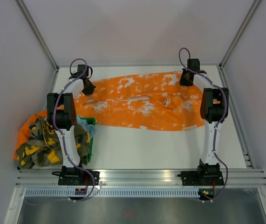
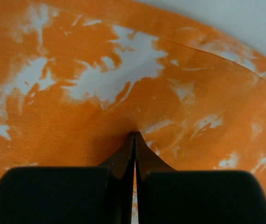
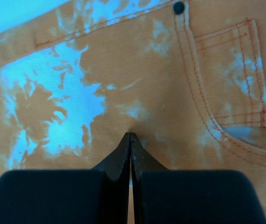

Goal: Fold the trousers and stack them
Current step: Flatten the trousers out

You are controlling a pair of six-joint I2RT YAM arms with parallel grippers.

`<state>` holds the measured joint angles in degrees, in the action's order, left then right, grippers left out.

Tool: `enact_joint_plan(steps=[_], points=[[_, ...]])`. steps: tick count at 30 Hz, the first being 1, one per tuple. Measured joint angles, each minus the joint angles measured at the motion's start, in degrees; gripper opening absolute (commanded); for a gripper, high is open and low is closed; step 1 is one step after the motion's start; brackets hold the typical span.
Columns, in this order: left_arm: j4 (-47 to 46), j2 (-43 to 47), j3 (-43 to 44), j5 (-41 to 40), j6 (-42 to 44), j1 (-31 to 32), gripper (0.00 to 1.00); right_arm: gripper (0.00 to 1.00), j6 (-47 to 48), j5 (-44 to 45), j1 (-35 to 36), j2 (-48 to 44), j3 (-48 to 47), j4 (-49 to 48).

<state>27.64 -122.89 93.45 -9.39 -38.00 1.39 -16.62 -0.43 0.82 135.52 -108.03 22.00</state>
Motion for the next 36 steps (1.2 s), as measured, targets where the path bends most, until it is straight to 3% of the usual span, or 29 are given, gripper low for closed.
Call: enact_joint_plan(steps=[6, 14, 24, 32, 35, 36], points=[[1.14, -5.27, 5.14, 3.10, -4.90, -0.42, 0.02, 0.00, -1.44, 2.91, 0.26, 0.50, -0.81, 0.81], [1.46, -15.08, 18.99, 10.71, -11.06, -1.16, 0.02, 0.01, -4.42, 3.13, -1.81, 1.42, -2.45, 1.49], [2.14, -27.58, 38.66, 16.26, -11.93, -1.01, 0.02, 0.03, -4.81, 3.26, -4.48, 8.35, -14.82, 6.78], [-1.90, -30.40, 41.86, 19.02, -11.65, -1.01, 0.02, 0.03, -4.50, 3.21, -4.85, 12.66, -22.32, 7.93], [-2.75, -30.18, 41.86, 20.57, -9.16, -1.05, 0.24, 0.03, -3.69, 2.51, -4.98, 12.57, -22.08, 7.67], [-2.75, -29.88, 41.79, 21.42, -7.80, -1.05, 0.51, 0.04, -3.23, 2.10, -5.07, 12.07, -21.35, 7.08]])
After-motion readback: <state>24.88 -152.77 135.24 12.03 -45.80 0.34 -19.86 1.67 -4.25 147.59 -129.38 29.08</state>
